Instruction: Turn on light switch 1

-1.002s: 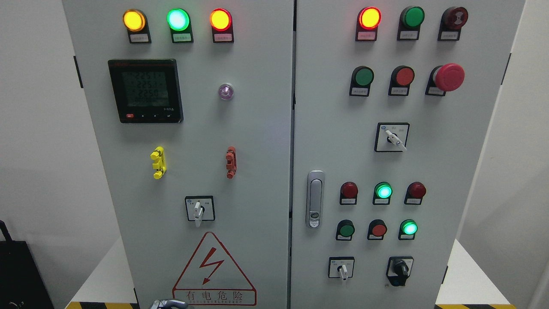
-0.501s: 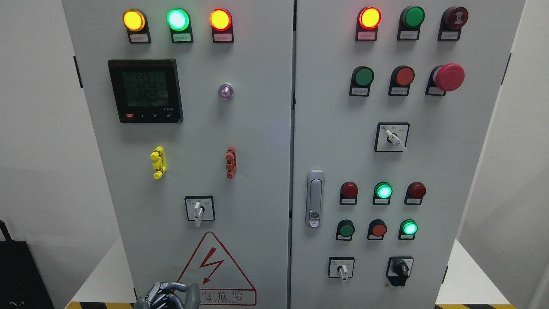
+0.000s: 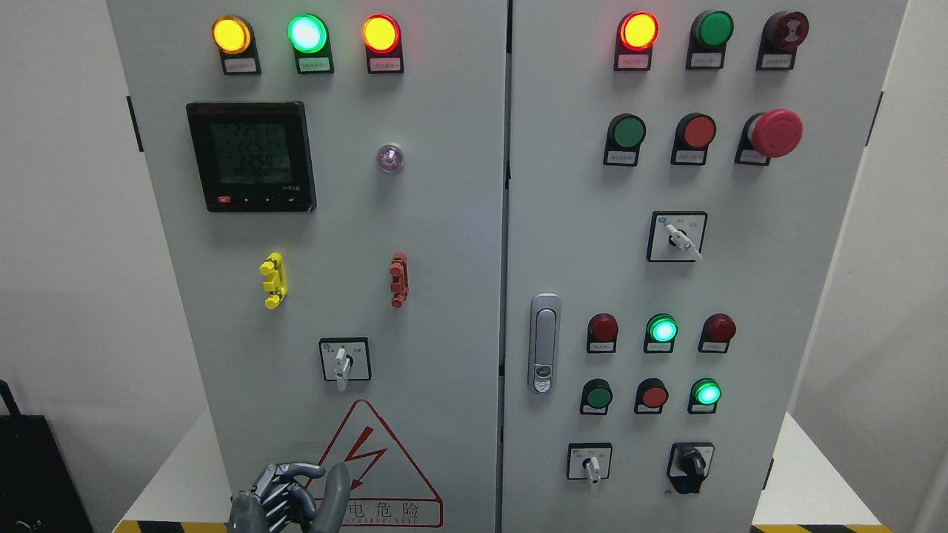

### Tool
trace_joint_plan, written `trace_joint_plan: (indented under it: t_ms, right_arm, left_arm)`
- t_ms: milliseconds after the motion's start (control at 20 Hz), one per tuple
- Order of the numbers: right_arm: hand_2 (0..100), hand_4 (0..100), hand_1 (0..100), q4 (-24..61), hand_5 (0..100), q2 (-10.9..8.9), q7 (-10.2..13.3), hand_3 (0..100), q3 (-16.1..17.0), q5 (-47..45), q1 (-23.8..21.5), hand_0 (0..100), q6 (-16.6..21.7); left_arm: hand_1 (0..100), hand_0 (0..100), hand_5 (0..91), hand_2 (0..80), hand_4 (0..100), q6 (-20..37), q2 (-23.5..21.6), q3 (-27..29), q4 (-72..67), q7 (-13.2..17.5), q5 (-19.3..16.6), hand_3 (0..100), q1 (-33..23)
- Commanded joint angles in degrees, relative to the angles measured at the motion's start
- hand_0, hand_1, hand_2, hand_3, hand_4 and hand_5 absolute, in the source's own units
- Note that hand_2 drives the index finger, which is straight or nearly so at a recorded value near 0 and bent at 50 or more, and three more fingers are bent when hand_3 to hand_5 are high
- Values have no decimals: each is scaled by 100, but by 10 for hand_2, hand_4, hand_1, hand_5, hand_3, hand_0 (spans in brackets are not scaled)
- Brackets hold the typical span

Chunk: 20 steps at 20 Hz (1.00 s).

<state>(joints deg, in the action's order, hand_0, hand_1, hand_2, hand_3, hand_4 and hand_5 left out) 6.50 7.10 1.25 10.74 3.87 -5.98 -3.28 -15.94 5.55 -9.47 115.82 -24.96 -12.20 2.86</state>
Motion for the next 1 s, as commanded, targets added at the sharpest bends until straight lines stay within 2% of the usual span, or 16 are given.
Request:
trace_joint_plan:
  t_ms: [0,301,952]
  right_arm:
    - [0,0,0,0,0,2,-1,0,-2,0,0,0,3]
    - [0,0,0,0,0,-7,-1,0,-2,0,0,0,3]
    - [0,0,0,0,0,2,-1,0,-2,0,0,0,3]
  left_arm:
    - [632,161,842,555,992,-182,96,-117,19,-61,-28,965,312]
    - [640,158,844,563,991,-594,140,-108,11,-132,-28,971,725]
    - [660,153,844,565,990,-648,157,-99,-42,-290,-89,977,918]
